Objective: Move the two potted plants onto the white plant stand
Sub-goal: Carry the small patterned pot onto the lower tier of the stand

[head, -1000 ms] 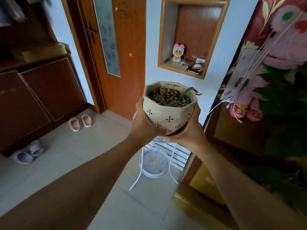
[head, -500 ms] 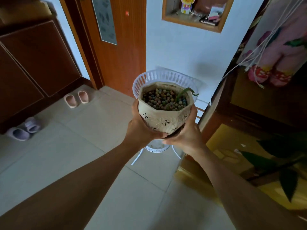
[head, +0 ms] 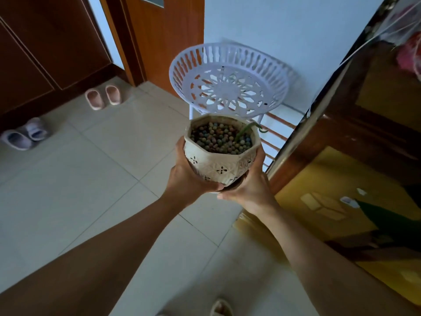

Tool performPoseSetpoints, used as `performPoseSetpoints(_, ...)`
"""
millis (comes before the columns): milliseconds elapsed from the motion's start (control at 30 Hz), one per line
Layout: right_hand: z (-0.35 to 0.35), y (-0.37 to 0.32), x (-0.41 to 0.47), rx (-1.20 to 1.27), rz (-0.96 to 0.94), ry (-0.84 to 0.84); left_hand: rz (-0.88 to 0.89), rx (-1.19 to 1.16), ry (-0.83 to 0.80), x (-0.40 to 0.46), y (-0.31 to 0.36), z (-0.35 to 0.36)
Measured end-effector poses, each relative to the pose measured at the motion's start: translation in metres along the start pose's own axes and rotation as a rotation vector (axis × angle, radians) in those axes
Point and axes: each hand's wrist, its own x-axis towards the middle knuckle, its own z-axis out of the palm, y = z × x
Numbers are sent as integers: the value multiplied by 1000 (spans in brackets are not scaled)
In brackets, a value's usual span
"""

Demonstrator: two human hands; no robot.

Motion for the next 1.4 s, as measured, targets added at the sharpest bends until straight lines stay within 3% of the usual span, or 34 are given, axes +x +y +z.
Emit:
performPoseSetpoints(400, 54, 99, 15, 24, -38, -14, 2, -2, -39, 32, -114, 45)
performPoseSetpoints(867, 112, 264, 75, 19, -56, 79, 152, -29, -15, 116, -268, 126)
performPoseSetpoints(1100, 127, 303, 118, -29, -72, 127, 217, -71, 19, 166, -305, 148)
performPoseSetpoints(1400, 145, 332, 168, -28, -70, 61, 231, -152, 51, 214, -334, 162)
